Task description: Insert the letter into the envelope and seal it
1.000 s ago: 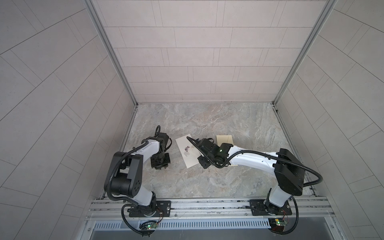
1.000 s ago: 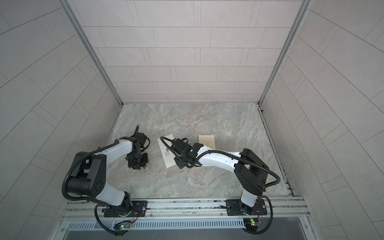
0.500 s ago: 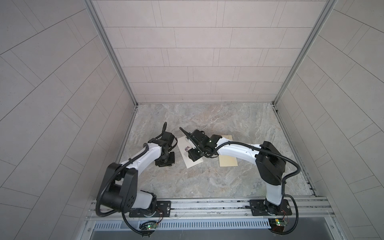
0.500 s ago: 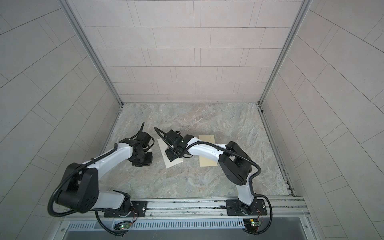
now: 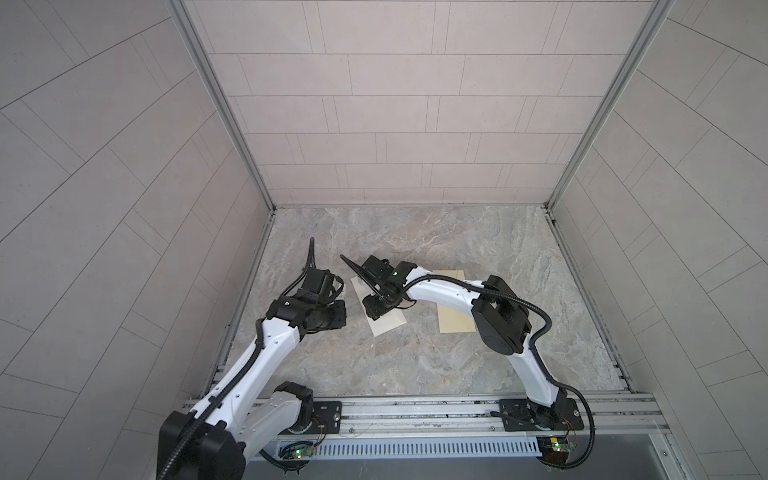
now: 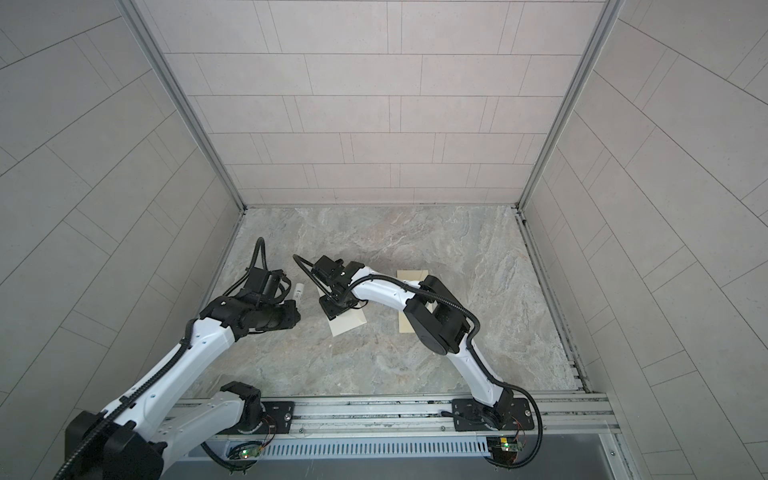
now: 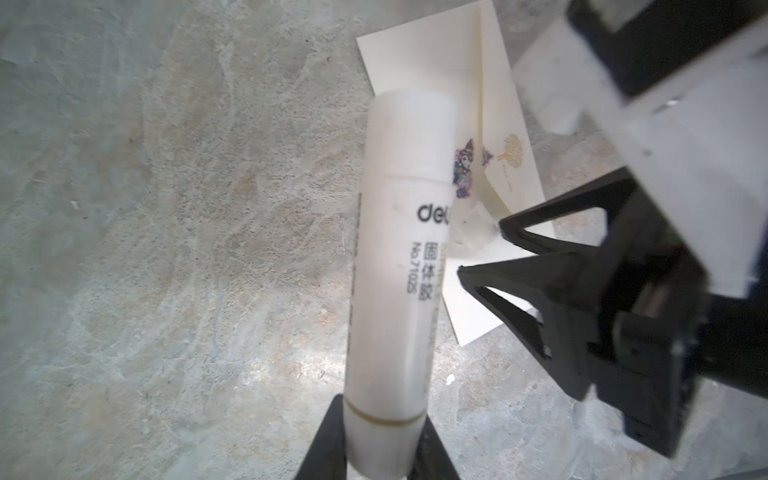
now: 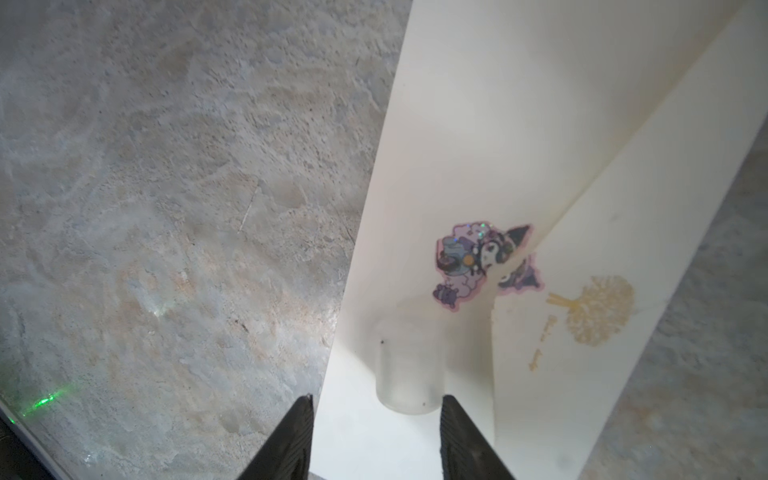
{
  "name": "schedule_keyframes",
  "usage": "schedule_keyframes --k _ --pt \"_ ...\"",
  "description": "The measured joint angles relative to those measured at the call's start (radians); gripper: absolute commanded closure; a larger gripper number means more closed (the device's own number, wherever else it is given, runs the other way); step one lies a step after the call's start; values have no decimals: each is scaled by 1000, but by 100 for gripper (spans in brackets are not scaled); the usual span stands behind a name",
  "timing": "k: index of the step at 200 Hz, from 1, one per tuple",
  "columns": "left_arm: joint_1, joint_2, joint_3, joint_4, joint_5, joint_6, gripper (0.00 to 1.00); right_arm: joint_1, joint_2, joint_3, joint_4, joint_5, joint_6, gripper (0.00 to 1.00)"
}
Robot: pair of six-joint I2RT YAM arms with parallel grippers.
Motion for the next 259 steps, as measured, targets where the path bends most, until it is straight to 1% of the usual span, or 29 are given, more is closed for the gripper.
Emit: schedule_keyframes --k 47,75,87,97,117,130,157,175,195,232,246,259 --pt "0 -18 -6 19 50 10 100 -5 74 98 -51 12 -32 50" --pt "0 -18 -16 24 67 10 100 -6 119 163 -79 21 -45 53" --pt "0 -18 -16 24 71 11 100 -7 142 191 -90 26 -50 56" --pt "0 -18 -16 26 74 11 100 -8 148 207 -95 27 -54 60" --pt "0 -18 -16 27 80 14 100 -10 158 224 -104 28 -60 73" --pt "-3 -18 -16 29 84 16 100 -10 158 224 -109 27 -58 78" --pt "-19 -16 -18 39 85 21 100 -12 150 216 -102 27 -52 80" --pt "-40 -12 -18 52 93 28 100 -21 100 150 -74 23 -37 80" --pt "-60 -13 -19 84 114 32 100 -49 -24 23 -13 5 0 79" --pt "-66 -28 -29 181 160 29 100 -182 -316 -239 188 -42 131 81" --pt "-69 -28 -31 213 186 29 100 -236 -387 -332 278 -52 198 81" --pt "-73 -27 -32 240 209 29 100 -272 -422 -411 351 -60 264 81"
